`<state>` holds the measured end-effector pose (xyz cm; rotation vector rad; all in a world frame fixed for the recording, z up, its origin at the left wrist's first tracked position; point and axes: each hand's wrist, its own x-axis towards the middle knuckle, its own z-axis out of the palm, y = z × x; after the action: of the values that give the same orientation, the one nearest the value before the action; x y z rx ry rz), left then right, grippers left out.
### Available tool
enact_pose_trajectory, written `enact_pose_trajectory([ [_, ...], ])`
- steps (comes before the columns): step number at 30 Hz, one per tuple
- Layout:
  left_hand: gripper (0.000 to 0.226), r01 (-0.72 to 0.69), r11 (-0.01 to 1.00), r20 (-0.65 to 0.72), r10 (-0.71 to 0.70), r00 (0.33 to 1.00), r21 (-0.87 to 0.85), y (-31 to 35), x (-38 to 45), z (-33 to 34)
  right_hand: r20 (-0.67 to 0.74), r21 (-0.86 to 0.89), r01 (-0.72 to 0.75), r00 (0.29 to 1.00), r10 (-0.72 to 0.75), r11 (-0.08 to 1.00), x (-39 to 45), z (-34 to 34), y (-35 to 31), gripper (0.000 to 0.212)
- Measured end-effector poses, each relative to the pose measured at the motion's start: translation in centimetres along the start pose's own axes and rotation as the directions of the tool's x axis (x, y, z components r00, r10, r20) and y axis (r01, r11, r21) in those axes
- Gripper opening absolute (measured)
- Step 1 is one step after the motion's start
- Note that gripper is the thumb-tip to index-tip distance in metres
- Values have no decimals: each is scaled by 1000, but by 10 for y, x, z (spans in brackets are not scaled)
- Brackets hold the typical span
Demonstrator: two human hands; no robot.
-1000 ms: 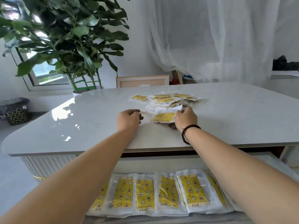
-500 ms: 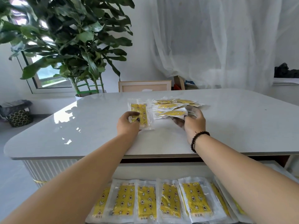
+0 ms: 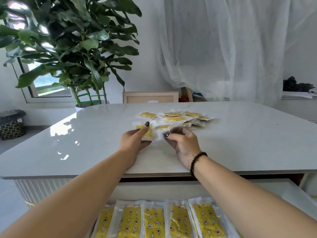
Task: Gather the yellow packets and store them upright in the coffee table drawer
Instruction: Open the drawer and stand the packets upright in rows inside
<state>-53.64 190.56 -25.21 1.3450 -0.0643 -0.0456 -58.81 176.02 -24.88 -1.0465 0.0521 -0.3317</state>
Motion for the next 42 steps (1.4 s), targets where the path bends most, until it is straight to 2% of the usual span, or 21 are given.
enact_pose_trajectory([
  [3, 31, 41, 995, -26, -44, 999, -87, 4, 1, 1, -11, -16, 39, 999, -39, 999, 3, 1, 0, 33],
  [6, 36, 81, 991, 57, -75, 996, -105, 6, 1, -3, 101, -234, 61, 994, -38, 970, 1, 8, 7, 31],
  [8, 27, 77, 993, 94, -68, 993, -88, 5, 1, -6, 181, -391, 101, 983, -31, 915, 0, 12, 9, 30],
  [10, 26, 59, 994, 74, -52, 996, -95, 3, 0, -8, 229, -479, 109, 973, 4, 871, 3, 13, 9, 31],
  [12, 36, 44, 990, -2, -45, 999, -138, 2, 0, -9, 257, -565, 123, 966, 32, 816, 9, 12, 8, 32],
  [13, 41, 37, 986, -43, -45, 998, -163, 1, 0, -9, 252, -627, 165, 968, -2, 761, 14, 10, 7, 32],
  [15, 47, 23, 980, -94, -43, 995, -198, 0, 2, -11, 192, -737, 259, 966, -173, 625, 29, 4, 3, 28],
  [17, 51, 6, 978, -135, -35, 990, -208, -1, 3, -12, 105, -818, 288, 926, -363, 498, 46, -6, -2, 23],
  [19, 62, -12, 979, -152, -19, 988, -205, -1, 4, -12, 118, -910, 278, 884, -453, 307, 64, -22, -2, 29],
  [21, 77, -29, 982, -142, 2, 990, -184, 0, 3, -11, 184, -958, 257, 895, -406, 131, 78, -36, 3, 44],
  [23, 87, -44, 983, -117, 24, 993, -176, 1, 1, -10, 192, -970, 228, 931, -309, 84, 86, -41, 5, 53],
  [25, 92, -48, 983, -101, 30, 994, -177, 2, -1, -11, 207, -977, 213, 954, -216, 8, 90, -40, 7, 49],
  [27, 93, -47, 983, -92, 31, 995, -175, 2, -3, -10, 208, -978, 199, 955, -212, -61, 89, -37, 7, 37],
  [31, 93, -48, 988, -79, 37, 996, -147, 4, -6, -8, 181, -981, 152, 939, -293, -118, 85, -36, 6, 36],
  [35, 93, -59, 992, -68, 51, 996, -109, 3, -8, -7, 132, -991, 120, 907, -400, -54, 82, -35, 2, 27],
  [38, 93, -62, 995, -76, 57, 996, -74, 2, -8, -8, 99, -985, 158, 857, -505, 75, 71, -33, -2, 24],
  [42, 85, -65, 997, -79, 62, 995, -35, 4, -9, -8, 21, -915, 244, 824, -567, 321, 54, -31, -9, 19],
])
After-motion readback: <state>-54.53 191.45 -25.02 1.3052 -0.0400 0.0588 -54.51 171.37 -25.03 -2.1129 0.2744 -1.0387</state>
